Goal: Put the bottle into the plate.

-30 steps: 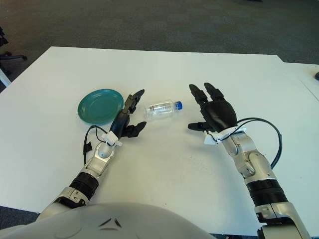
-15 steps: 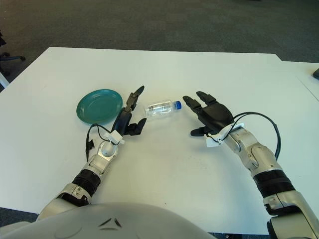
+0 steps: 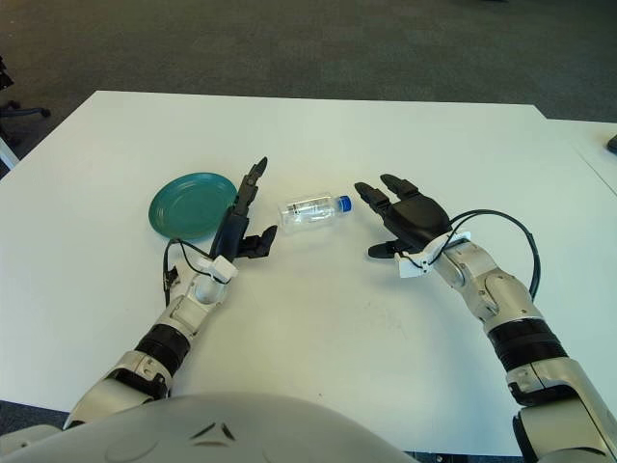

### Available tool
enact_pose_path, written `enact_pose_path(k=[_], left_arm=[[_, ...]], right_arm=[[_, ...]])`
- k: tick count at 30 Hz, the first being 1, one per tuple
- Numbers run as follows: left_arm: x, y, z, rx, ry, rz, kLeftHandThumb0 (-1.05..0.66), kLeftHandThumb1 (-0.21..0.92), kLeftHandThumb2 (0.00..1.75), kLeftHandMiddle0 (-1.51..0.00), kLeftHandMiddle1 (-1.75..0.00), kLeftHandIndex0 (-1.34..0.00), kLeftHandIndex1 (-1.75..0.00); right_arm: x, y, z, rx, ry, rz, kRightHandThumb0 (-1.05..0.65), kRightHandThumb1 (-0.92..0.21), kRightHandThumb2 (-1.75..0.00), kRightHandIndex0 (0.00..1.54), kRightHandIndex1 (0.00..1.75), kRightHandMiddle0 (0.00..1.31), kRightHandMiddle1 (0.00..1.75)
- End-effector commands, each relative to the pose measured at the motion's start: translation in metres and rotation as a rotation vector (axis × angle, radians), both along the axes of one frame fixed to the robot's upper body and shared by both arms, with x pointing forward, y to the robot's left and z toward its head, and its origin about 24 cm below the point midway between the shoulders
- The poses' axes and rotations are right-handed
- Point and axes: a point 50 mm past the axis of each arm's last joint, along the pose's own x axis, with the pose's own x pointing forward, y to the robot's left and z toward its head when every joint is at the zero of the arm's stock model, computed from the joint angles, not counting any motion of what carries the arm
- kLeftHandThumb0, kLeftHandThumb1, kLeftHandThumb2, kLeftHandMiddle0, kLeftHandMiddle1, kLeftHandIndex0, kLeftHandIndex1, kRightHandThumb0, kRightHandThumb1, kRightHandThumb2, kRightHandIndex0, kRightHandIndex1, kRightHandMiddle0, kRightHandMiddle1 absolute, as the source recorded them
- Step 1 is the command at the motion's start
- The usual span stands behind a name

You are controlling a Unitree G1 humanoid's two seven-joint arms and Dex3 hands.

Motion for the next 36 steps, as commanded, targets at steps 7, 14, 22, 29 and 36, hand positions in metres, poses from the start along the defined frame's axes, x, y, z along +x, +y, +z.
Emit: enact_pose_path(k=[7, 14, 22, 29, 36], left_arm=[[0.006, 0.000, 0.001, -0.010, -0.037, -0.008, -1.05, 0.92, 0.73, -0.05, -0.01, 0.00, -0.16], [0.006, 0.000, -0.002, -0.015, -0.028, 0.003, -1.05, 0.92, 0.71, -0.05, 0.00, 0.00, -0.18], [0.008, 0.003, -0.003, 0.011, -0.038, 0.024, -1.05, 0.92, 0.74, -0.06, -0.01, 0.00, -0.23], [0.009, 0.005, -0.003, 0.019, -0.047, 0.027, -1.05, 0.92, 0.72, -0.08, -0.01, 0.00, -0.27], [0.010, 0.006, -0.003, 0.021, -0.049, 0.022, -1.05, 0.92, 0.69, -0.09, -0.02, 0.00, -0.31]], right_arm=[[0.017, -0.001, 0.015, 0.019, -0.054, -0.016, -1.05, -0.92, -0.57, 0.00, 0.00, 0.00, 0.00], [0.021, -0.001, 0.020, 0.015, -0.075, -0.016, -1.05, -0.92, -0.55, 0.00, 0.00, 0.00, 0.00], [0.025, -0.002, 0.017, 0.011, -0.069, -0.029, -1.05, -0.92, -0.54, 0.00, 0.00, 0.00, 0.00], [0.026, -0.002, 0.015, 0.015, -0.062, -0.032, -1.05, -0.92, -0.55, 0.00, 0.00, 0.00, 0.00], [0.028, -0.003, 0.013, 0.014, -0.061, -0.034, -1.05, -0.92, -0.55, 0.00, 0.00, 0.00, 0.00]])
